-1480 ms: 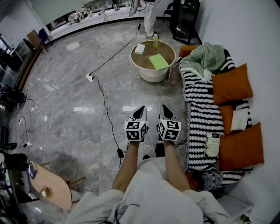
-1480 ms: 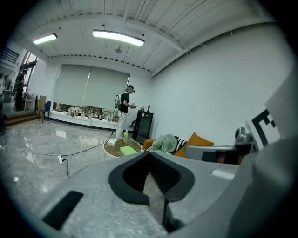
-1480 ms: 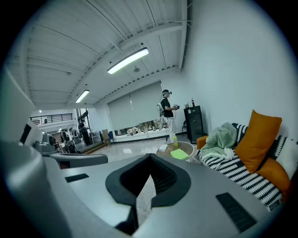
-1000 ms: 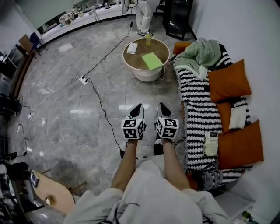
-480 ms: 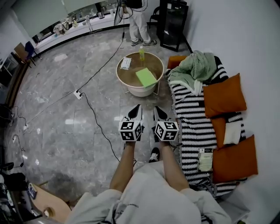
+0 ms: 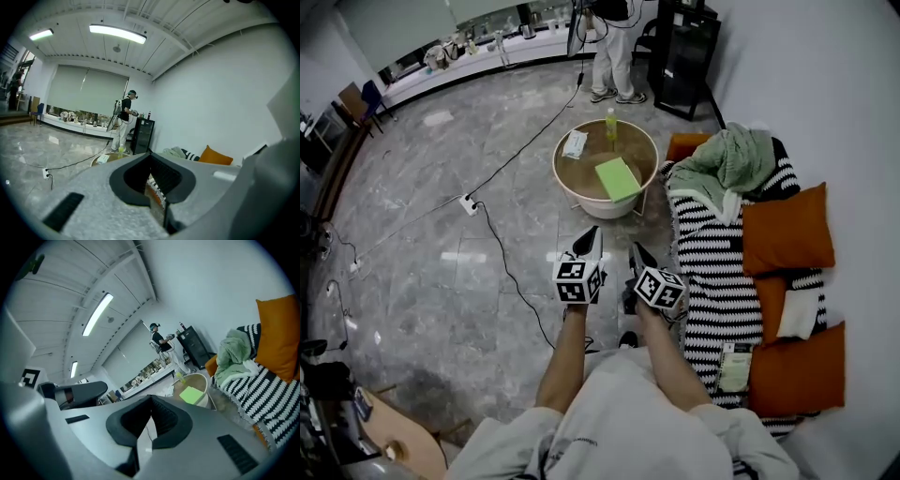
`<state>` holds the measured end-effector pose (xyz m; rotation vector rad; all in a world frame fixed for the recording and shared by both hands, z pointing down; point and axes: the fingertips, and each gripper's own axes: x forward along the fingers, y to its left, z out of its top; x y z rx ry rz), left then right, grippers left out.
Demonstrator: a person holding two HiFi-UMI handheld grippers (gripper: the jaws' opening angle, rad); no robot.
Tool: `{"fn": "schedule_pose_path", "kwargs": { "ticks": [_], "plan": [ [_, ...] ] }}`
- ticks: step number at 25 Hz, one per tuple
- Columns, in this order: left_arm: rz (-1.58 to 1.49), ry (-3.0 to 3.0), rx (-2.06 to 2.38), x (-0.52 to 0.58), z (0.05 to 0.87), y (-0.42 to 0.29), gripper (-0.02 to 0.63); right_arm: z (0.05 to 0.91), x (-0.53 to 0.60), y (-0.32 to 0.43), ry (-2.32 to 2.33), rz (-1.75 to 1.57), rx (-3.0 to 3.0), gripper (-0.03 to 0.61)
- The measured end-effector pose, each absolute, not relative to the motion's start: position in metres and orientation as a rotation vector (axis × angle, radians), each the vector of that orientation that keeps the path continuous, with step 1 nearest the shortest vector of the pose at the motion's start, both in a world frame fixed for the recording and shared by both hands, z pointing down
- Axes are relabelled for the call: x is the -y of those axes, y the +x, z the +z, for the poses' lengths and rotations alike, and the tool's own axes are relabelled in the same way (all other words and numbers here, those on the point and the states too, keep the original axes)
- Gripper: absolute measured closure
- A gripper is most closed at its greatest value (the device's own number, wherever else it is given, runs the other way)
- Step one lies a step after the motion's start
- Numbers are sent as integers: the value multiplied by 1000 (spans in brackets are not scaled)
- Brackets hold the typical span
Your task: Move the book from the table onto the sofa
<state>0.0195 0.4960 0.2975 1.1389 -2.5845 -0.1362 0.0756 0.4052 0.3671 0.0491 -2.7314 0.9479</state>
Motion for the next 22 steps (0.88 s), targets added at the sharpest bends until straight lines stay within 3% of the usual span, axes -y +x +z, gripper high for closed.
{"fn": "schedule_pose_path", "kwargs": {
  "ticks": [6,16,22],
  "plan": [
    [-116,1122,2582,-486,318,6,604,388,-367,73,146,1462,2599,572],
    [-232,1025,2511,-468,369,-53,604,396,-361,30,71,872,2670,572],
    [-254,1066,2499,-453,368,-139,604,394,-362,-45,-3,788,2677,572]
  ]
}}
